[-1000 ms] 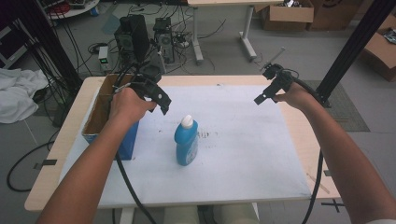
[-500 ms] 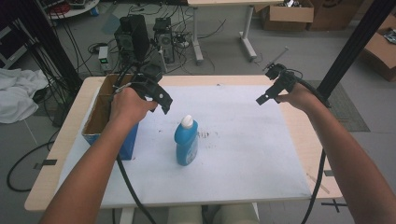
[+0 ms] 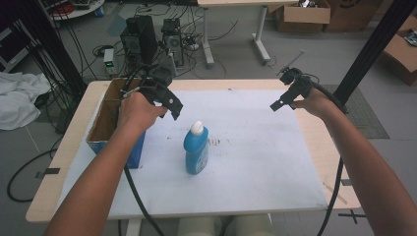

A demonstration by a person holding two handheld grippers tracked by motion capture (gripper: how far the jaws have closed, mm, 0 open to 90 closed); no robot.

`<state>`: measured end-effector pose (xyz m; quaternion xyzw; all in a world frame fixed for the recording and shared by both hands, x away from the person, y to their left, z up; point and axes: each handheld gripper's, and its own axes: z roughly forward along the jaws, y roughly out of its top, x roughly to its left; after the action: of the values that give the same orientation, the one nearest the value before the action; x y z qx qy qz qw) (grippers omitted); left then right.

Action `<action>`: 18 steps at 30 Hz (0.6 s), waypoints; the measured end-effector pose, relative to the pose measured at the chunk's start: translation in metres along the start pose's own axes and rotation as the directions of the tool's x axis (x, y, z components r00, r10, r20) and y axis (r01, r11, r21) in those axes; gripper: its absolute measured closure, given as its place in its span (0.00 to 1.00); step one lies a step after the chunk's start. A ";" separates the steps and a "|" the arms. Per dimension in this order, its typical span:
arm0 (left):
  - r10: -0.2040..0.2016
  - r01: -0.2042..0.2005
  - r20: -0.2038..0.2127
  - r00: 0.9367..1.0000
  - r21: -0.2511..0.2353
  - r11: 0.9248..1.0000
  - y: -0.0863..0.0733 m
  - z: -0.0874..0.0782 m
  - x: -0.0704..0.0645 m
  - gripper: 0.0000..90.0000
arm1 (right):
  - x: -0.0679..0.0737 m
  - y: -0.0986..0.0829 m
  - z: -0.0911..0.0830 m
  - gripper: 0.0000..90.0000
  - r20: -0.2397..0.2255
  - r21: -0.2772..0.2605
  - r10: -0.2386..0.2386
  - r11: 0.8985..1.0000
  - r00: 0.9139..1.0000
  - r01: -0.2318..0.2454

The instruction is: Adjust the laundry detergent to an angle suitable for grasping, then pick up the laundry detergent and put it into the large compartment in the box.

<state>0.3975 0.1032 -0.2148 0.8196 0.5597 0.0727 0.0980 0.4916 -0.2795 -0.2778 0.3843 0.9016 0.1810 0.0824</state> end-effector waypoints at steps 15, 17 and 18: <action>-0.017 0.016 -0.013 1.000 -0.042 0.999 -0.007 -0.024 -0.013 0.24 | 0.002 0.002 -0.002 0.19 -0.003 -0.013 -0.011 1.000 1.000 0.011; -0.013 0.013 -0.010 1.000 -0.047 0.999 -0.008 -0.025 -0.015 0.24 | 0.003 0.002 -0.002 0.19 -0.003 -0.010 -0.012 1.000 1.000 0.012; -0.007 0.007 -0.008 1.000 -0.044 0.999 -0.010 -0.027 -0.019 0.24 | 0.004 0.002 -0.001 0.19 -0.004 -0.011 -0.023 1.000 1.000 0.023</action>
<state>0.3757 0.0910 -0.1914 0.8149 0.5614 0.0879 0.1143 0.4901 -0.2756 -0.2758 0.3730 0.9051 0.1857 0.0846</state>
